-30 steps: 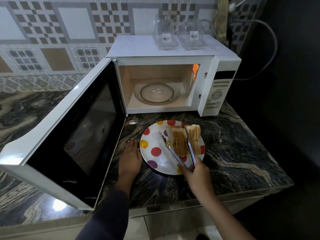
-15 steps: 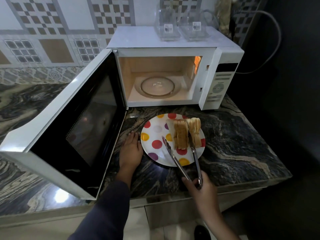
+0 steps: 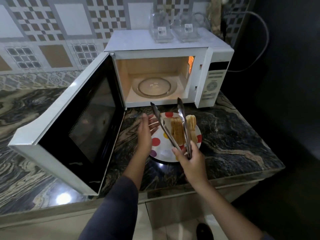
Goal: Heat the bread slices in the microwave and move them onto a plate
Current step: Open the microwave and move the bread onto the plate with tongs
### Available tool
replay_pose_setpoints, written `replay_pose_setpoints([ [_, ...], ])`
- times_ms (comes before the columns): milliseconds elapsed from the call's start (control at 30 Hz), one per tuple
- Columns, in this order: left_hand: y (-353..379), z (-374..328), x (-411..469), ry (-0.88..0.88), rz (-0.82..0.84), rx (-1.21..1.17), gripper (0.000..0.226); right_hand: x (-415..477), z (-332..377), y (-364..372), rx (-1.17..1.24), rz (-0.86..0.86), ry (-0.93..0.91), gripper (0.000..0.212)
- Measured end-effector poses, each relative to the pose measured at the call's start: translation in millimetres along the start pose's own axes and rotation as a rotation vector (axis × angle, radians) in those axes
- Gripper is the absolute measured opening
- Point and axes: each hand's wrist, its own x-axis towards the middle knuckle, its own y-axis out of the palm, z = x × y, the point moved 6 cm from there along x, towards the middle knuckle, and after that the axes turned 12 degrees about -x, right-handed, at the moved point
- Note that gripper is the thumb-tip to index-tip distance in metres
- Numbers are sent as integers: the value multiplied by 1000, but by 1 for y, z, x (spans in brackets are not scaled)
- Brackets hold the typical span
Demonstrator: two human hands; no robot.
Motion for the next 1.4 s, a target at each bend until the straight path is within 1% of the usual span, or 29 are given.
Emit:
replay_pose_setpoints([
  [67,28,-7,-2,-161,109,-172,59,14,11,5,29,62,-9,22],
  [133,45,-15,-4,-253,182,-317,64,25,18,8,26,124,-8,23],
  [200,50,-22,-2,-241,211,-309,71,34,24,9,59,177,14,21],
  [333,47,-35,4,-228,219,-283,80,50,37,-3,43,219,43,16],
  [433,50,-44,3,-228,291,-256,69,58,42,-10,53,257,46,15],
  [533,49,-48,3,-232,301,-242,68,62,44,-8,41,319,32,21],
  [667,45,-49,4,-276,302,-404,70,64,50,-1,58,383,-11,26],
  [733,47,-55,5,-246,309,-433,63,66,48,0,63,371,1,27],
  [800,48,-63,5,-198,286,-442,50,69,46,-2,59,347,5,24],
  [867,48,-70,6,-167,203,-516,38,73,44,-6,50,304,3,18],
  [933,44,-74,8,-153,116,-596,31,77,37,-11,37,271,31,14],
  [1067,37,-80,14,-140,38,-648,33,80,26,-23,37,289,82,19],
  [1133,37,-82,14,-137,31,-671,34,82,25,-29,33,277,72,18],
  [1233,38,-82,16,-138,23,-725,35,85,25,-33,98,258,72,16],
  [1333,38,-81,18,-155,-2,-779,38,88,34,-37,92,217,8,23],
  [1400,37,-80,20,-163,-19,-810,39,89,42,-37,69,246,-51,24],
])
